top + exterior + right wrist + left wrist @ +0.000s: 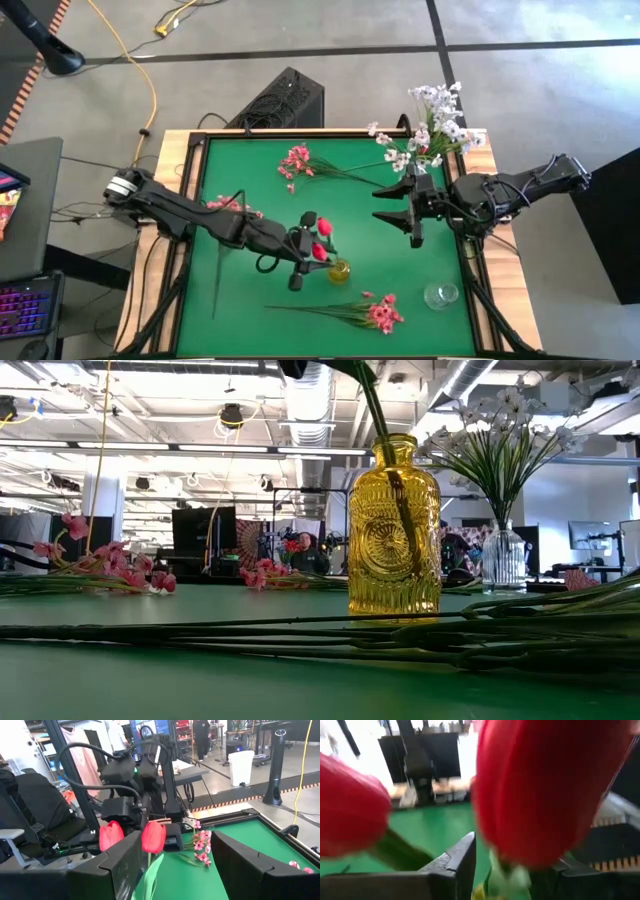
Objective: Sort flowers into vase by color
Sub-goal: Put the bottom red tulip into the yellow vase
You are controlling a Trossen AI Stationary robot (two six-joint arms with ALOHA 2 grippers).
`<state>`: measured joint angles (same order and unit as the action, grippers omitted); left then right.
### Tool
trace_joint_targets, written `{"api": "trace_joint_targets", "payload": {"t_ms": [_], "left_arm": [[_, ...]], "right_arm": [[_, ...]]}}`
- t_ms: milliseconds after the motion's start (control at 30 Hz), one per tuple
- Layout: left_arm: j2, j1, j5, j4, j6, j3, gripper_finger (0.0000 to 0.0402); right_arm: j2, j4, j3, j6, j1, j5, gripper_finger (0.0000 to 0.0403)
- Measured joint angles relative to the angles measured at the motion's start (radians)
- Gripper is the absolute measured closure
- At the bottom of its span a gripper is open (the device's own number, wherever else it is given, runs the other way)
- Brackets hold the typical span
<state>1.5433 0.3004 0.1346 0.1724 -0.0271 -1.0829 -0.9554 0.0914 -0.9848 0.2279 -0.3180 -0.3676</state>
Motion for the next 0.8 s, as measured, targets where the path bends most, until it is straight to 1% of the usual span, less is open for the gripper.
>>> {"api": "trace_joint_targets", "payload": {"t_ms": [133, 267, 400, 533, 667, 800], "left_arm": [[-0.002, 0.000, -0.007, -0.197, 0.006, -0.097, 0.0250], [-0.002, 0.000, -0.006, -0.382, 0.020, -0.213, 0.0248], [-0.002, 0.000, -0.002, -0.521, 0.050, -0.310, 0.0248], [-0.003, 0.000, 0.029, -0.664, 0.083, -0.397, 0.0248], [-0.003, -0.002, 0.044, -0.824, 0.086, -0.478, 0.0248], [-0.003, -0.012, 0.000, -0.986, 0.052, -0.564, 0.0248]], "right_arm": [[0.000, 0.003, 0.000, 0.000, 0.000, 0.000, 0.0138], [0.000, 0.004, 0.000, 0.000, 0.000, 0.000, 0.0138], [0.000, 0.006, 0.000, 0.000, 0.000, 0.000, 0.0138], [0.000, 0.006, 0.000, 0.000, 0.000, 0.000, 0.0138], [0.000, 0.006, 0.000, 0.000, 0.000, 0.000, 0.0138], [0.000, 0.006, 0.000, -0.001, 0.000, 0.000, 0.0138]]}}
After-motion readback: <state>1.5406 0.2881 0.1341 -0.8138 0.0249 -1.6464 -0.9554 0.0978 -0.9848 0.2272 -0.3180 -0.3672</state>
